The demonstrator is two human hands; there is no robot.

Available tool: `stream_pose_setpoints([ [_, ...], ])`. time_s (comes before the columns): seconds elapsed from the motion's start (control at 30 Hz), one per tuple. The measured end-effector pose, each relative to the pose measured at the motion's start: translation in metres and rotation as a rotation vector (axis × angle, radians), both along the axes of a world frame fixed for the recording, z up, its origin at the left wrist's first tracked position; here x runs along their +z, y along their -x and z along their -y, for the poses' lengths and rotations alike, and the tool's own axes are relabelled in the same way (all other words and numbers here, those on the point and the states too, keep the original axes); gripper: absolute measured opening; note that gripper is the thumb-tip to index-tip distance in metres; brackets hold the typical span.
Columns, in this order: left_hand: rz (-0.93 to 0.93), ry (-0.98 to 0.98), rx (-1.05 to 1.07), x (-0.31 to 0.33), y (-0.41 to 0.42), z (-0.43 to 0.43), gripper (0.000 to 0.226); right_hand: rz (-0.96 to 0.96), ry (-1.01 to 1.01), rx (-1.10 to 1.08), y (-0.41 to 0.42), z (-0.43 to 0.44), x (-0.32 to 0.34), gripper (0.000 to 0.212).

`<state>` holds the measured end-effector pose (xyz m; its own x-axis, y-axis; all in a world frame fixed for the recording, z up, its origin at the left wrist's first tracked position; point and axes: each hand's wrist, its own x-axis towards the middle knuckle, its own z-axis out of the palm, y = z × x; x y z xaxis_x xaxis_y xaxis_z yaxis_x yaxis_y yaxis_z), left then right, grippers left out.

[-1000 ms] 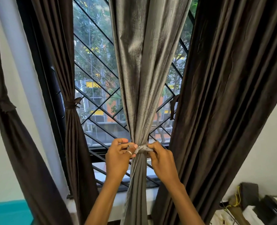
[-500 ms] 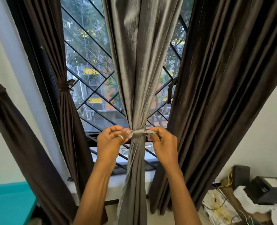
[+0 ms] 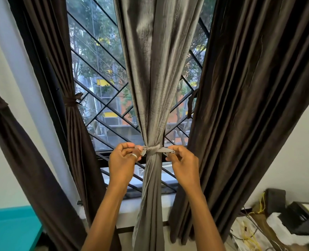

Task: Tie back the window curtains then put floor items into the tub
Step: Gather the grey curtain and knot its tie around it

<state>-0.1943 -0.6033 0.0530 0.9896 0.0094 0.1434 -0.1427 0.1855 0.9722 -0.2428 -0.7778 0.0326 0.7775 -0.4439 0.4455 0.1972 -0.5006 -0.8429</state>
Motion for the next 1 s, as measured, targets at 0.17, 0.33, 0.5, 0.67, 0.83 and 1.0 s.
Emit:
stream_pose_setpoints([
  [0.17, -0.029, 0.019, -0.003, -0.004, 0.009, 0.013, 0.018, -0.018, -0.043, 0.051, -0.001, 0.000, -0.006, 0.022],
  [0.33, -0.079, -0.099, -0.128, -0.017, 0.042, 0.017, 0.036, -0.083, -0.067, 0.156, 0.010, 0.006, -0.010, 0.028],
  [0.5, -0.155, -0.142, -0.126, -0.034, 0.065, 0.013, 0.019, -0.143, -0.163, 0.168, 0.020, 0.015, -0.022, 0.033],
  [0.67, -0.219, -0.085, -0.072, -0.034, 0.066, 0.035, 0.012, -0.121, -0.290, 0.112, 0.039, 0.028, -0.039, 0.025],
  [0.83, -0.234, -0.105, -0.109, -0.024, 0.058, 0.061, 0.012, -0.110, -0.340, 0.060, 0.048, 0.039, -0.049, 0.023],
  [1.0, -0.250, -0.109, -0.126, -0.021, 0.039, 0.079, 0.007, -0.126, -0.284, 0.032, 0.035, 0.056, -0.045, 0.024],
])
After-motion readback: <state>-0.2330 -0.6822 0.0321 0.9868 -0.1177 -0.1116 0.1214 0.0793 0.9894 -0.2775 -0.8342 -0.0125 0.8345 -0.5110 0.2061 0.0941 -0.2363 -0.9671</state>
